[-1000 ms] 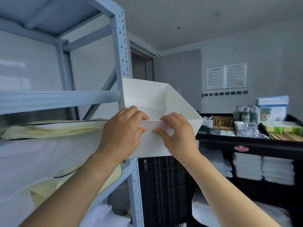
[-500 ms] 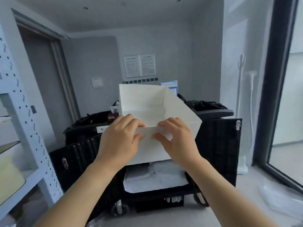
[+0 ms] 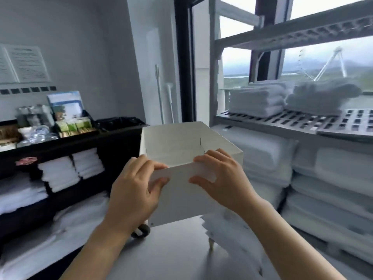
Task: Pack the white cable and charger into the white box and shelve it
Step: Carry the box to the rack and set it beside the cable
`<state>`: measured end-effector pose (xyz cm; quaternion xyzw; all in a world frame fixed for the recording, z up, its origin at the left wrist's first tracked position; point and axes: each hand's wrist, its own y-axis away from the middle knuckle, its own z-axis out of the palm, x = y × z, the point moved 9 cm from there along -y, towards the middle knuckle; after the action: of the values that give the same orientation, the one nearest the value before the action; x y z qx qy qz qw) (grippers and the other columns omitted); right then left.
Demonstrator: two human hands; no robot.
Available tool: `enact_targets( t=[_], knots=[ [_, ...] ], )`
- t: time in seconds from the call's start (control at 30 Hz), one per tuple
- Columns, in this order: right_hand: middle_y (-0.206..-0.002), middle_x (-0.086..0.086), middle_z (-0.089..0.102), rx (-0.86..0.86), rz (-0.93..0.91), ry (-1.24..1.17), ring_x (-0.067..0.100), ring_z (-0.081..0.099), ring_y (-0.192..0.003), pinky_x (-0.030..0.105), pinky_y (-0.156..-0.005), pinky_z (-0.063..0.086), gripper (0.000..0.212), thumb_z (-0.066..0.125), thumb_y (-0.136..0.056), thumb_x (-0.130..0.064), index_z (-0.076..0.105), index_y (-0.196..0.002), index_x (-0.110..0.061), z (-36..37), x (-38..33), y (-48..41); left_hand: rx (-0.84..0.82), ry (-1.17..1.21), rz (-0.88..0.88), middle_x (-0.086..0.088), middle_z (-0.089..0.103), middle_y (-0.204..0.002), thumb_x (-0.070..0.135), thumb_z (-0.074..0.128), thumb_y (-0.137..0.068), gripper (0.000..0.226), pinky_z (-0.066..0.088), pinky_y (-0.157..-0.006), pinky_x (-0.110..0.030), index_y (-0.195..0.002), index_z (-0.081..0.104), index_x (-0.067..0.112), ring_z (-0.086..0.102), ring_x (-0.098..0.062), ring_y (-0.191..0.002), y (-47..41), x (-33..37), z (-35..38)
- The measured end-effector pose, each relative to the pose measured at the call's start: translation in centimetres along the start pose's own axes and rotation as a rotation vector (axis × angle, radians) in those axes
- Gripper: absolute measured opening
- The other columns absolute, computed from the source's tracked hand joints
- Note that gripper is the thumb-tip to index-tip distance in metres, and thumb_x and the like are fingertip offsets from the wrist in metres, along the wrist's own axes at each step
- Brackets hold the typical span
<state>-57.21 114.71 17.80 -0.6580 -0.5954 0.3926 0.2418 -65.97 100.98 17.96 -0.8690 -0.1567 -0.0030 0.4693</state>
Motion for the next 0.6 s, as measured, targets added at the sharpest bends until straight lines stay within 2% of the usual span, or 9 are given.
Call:
enact_targets(
  t=[0.17,0.3,0.5,0.6],
  knots=[
    [-0.085,0.000,0.064,0.038,0.030,0.085,0.015,0.047,-0.079,0.019,-0.072,0.035,0.031,0.080,-0.069,-0.025,0.065,-0.094,-0.013,-7.4,6.8,3.1,0.005,0.138,0.061,0.010,0.054,-0.082,0.023,0.066,-0.074,0.017,0.033,-0.074,-0.013,-0.090,0.062,0.020,0.042,-0.006,-0.080,-2.8,7.6,5.9],
    [-0.081,0.000,0.065,0.156,0.047,0.160,0.017,0.049,-0.075,0.019,-0.072,0.037,0.029,0.081,-0.068,-0.023,0.066,-0.091,-0.013,-12.4,10.7,5.0,0.034,0.201,0.109,0.008,0.055,-0.081,0.021,0.066,-0.075,0.015,0.037,-0.071,-0.018,-0.089,0.062,0.020,0.047,-0.012,-0.080,-4.6,12.7,9.1],
    [-0.077,0.001,0.066,0.349,0.073,0.218,0.014,0.045,-0.075,0.015,-0.073,0.036,0.021,0.079,-0.069,-0.020,0.068,-0.084,-0.010,-17.9,14.2,6.9,0.067,0.274,0.186,0.009,0.052,-0.078,0.016,0.065,-0.075,0.011,0.032,-0.067,-0.016,-0.085,0.062,0.018,0.039,-0.007,-0.077,-7.5,18.0,12.3],
    [-0.076,0.001,0.067,0.414,0.081,0.270,0.014,0.046,-0.075,0.013,-0.074,0.034,0.020,0.080,-0.069,-0.019,0.069,-0.081,-0.009,-20.0,15.3,7.3,0.088,0.308,0.239,0.005,0.053,-0.076,0.015,0.065,-0.076,0.008,0.032,-0.068,-0.018,-0.083,0.061,0.016,0.041,-0.012,-0.075,-8.8,19.9,13.3]
  ],
)
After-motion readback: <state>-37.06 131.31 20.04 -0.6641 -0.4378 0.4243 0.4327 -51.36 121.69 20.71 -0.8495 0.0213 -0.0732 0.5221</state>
